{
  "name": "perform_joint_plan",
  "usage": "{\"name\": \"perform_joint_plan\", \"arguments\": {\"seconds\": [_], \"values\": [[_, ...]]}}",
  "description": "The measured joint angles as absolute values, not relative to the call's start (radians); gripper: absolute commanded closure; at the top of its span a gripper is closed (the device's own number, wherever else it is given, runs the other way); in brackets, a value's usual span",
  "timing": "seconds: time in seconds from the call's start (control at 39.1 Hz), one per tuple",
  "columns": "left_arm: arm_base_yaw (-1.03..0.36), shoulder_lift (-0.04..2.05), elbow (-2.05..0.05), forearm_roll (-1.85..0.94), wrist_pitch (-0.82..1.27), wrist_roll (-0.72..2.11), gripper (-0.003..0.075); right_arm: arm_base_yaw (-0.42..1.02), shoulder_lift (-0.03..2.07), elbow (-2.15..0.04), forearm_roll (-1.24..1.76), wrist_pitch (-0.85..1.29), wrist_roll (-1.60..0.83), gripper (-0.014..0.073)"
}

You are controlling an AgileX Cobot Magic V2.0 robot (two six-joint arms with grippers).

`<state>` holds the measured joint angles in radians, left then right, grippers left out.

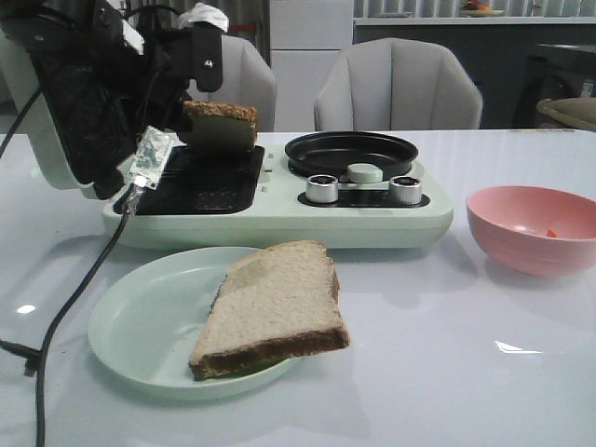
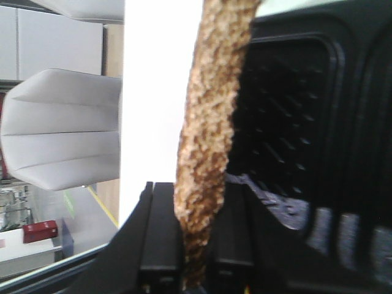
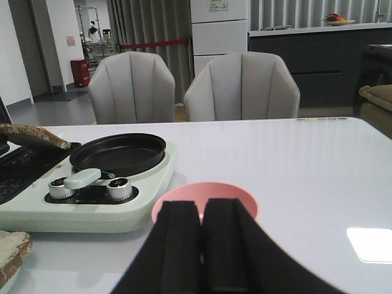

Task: Make breakfast with bread and shrimp
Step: 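Lower the bread onto the waffle plate, open the left gripper, withdraw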

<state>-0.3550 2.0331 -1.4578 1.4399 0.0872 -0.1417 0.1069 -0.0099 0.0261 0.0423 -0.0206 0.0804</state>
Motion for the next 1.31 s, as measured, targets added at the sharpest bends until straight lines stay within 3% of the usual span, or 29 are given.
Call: {"name": "perform_joint_plan", "arguments": {"seconds": [0.84,0.95,1.23,1.31], "values": [[-0.320,2.079,-1.405,1.406,0.024,-0.142,0.0591,0.107,-0.010,0.026,0.042,-0.021,0.080,0.0447],[-0.320,2.082,-1.407,1.398,0.020,-0.142,0.0519,0.107,-0.010,0.026,0.042,-0.021,0.080,0.0447],[-0.320,2.087,-1.423,1.369,0.000,-0.178,0.0140,0.107,-0.010,0.026,0.042,-0.023,0.080,0.0447],[-0.320,2.087,-1.432,1.366,0.007,-0.189,0.0115,0.107,-0.010,0.026,0.042,-0.023,0.080,0.0447]]}}
